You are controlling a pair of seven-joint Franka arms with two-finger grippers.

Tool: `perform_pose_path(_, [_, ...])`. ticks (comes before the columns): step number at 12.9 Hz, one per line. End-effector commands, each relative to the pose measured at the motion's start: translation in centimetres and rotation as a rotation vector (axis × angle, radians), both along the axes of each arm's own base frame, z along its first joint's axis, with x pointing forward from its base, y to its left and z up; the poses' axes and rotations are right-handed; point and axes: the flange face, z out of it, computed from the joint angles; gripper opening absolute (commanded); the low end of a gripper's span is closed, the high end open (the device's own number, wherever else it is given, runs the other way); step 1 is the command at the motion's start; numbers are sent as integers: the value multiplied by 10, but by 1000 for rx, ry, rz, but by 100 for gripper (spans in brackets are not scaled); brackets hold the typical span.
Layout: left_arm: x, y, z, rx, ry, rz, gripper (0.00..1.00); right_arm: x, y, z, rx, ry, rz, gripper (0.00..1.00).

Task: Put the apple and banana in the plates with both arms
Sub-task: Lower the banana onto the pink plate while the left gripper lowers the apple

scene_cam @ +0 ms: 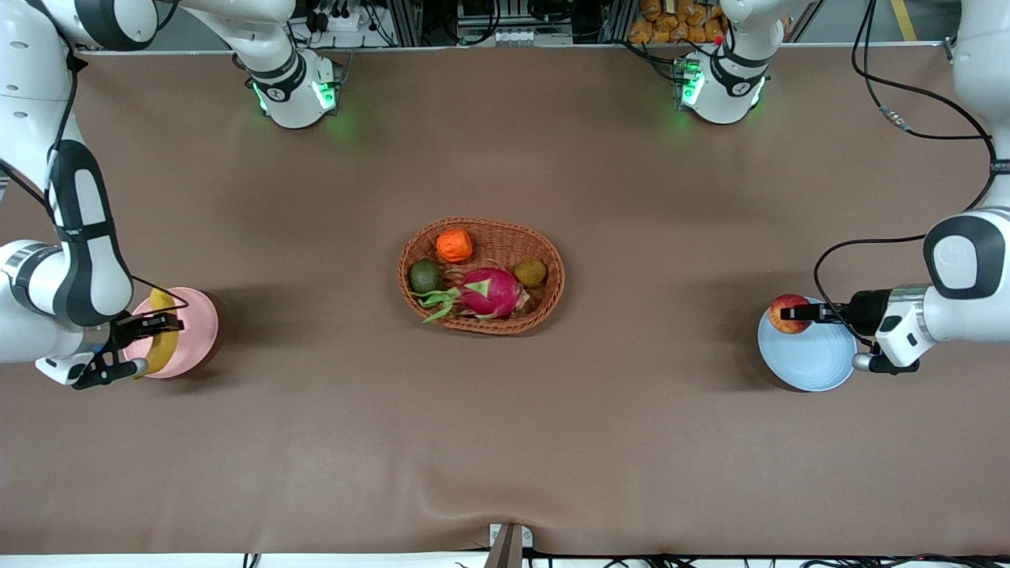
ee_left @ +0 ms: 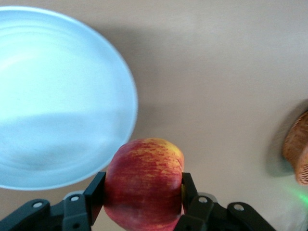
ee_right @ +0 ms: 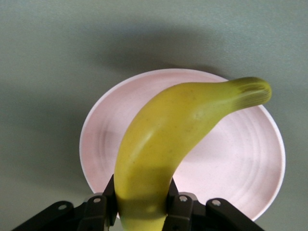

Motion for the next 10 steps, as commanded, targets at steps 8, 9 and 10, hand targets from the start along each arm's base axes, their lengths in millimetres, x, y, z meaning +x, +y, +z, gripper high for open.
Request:
perform_pose_path(8, [15,39,-53,-26,-139,-71,1,3,-4,0,19,5,10,100])
perform_pose_path(9, [15,40,-54,-1,-138,-96,27,4,-2,2,18,4,14,100])
perform_pose_path(10, [15,42,-52,24,-141,-116,53,4,0,4,18,4,16,100])
